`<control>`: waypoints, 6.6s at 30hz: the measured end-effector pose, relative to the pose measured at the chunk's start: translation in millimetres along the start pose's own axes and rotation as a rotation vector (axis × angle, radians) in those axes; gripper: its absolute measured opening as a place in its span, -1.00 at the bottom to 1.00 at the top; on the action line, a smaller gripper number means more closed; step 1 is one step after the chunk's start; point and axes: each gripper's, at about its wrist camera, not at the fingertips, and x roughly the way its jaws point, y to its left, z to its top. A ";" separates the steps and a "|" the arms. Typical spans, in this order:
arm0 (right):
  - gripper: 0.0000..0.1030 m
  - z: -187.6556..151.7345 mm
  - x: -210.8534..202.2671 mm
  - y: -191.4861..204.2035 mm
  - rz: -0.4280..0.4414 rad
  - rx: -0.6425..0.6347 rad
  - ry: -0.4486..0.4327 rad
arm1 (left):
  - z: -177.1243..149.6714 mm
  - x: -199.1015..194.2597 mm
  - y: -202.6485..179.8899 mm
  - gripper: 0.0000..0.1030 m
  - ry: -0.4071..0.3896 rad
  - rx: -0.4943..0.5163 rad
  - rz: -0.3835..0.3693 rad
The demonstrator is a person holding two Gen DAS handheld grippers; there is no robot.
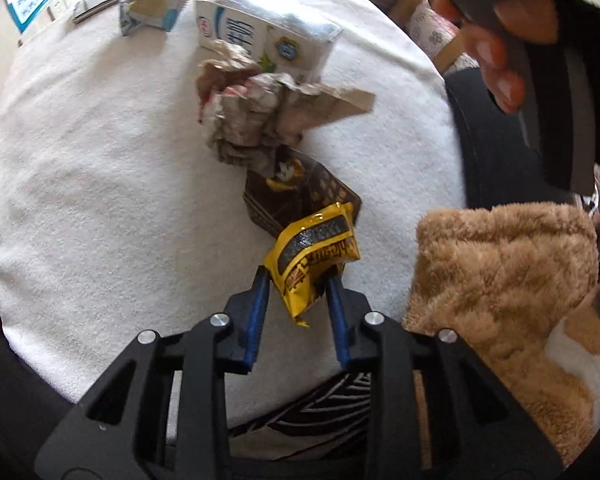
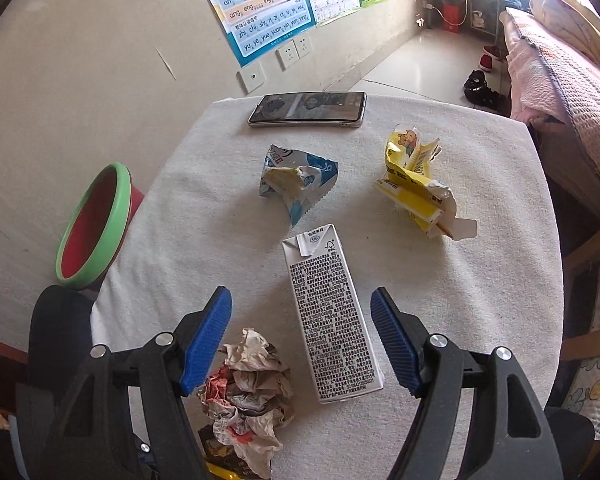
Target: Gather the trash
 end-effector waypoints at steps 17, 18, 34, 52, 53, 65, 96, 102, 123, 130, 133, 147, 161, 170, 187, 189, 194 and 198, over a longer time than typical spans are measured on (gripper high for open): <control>0.36 -3.6 6.6 1.3 -0.020 0.005 0.021 | 25.6 -75.9 139.2 0.20 -0.343 -0.461 0.277; 0.36 -3.5 6.9 1.6 -0.020 0.005 0.020 | 24.3 -79.3 139.0 0.30 -0.367 -0.473 0.280; 0.36 -7.9 20.2 -4.7 -0.077 0.000 0.052 | 14.0 -82.6 143.7 0.58 -0.411 -0.513 0.296; -0.28 -3.9 12.4 -1.8 -0.033 0.026 0.023 | 17.5 -76.0 166.3 0.58 -0.373 -0.555 0.320; -0.28 -1.6 9.7 0.3 -0.023 0.026 0.013 | 19.5 -74.3 168.2 0.57 -0.368 -0.556 0.321; -0.28 2.1 12.9 36.4 0.059 -0.025 0.022 | 33.6 -49.4 191.7 0.23 -0.297 -0.594 0.326; -0.27 10.5 9.5 68.6 0.114 -0.077 -0.002 | 24.2 -66.7 190.7 -0.37 -0.367 -0.619 0.289; -0.27 10.2 14.5 69.1 0.116 -0.076 0.011 | 41.1 -78.5 201.4 0.19 -0.422 -0.588 0.357; -0.27 10.9 26.9 77.4 0.139 -0.083 0.032 | 26.1 -74.9 210.0 -0.40 -0.359 -0.660 0.295; -0.27 12.9 26.8 83.5 0.151 -0.095 0.030 | -1.4 -91.5 195.5 -0.40 -0.406 -0.745 0.269; -0.27 14.5 26.8 88.4 0.158 -0.105 0.029 | -9.4 -99.3 192.1 -0.40 -0.425 -0.762 0.288; -0.27 23.5 23.7 130.8 0.217 -0.194 0.012 | -22.9 -112.7 207.7 -0.40 -0.452 -0.807 0.315; -0.27 30.3 31.6 173.7 0.252 -0.285 0.018 | -39.5 -133.0 228.2 -0.40 -0.491 -0.846 0.360; -0.27 33.2 37.0 204.3 0.269 -0.354 0.017 | -49.3 -145.1 237.7 -0.40 -0.512 -0.863 0.384; -0.27 41.6 46.5 243.6 0.289 -0.443 0.017 | -75.9 -164.0 272.0 -0.40 -0.522 -0.923 0.462; -0.27 43.0 47.7 246.6 0.291 -0.449 0.019 | -76.8 -164.3 274.5 -0.40 -0.520 -0.922 0.467; -0.27 42.1 52.9 247.4 0.293 -0.447 0.037 | -78.4 -162.0 277.3 -0.40 -0.512 -0.926 0.467; -0.27 43.5 55.7 248.0 0.289 -0.443 0.045 | -79.1 -157.3 280.6 -0.40 -0.499 -0.932 0.461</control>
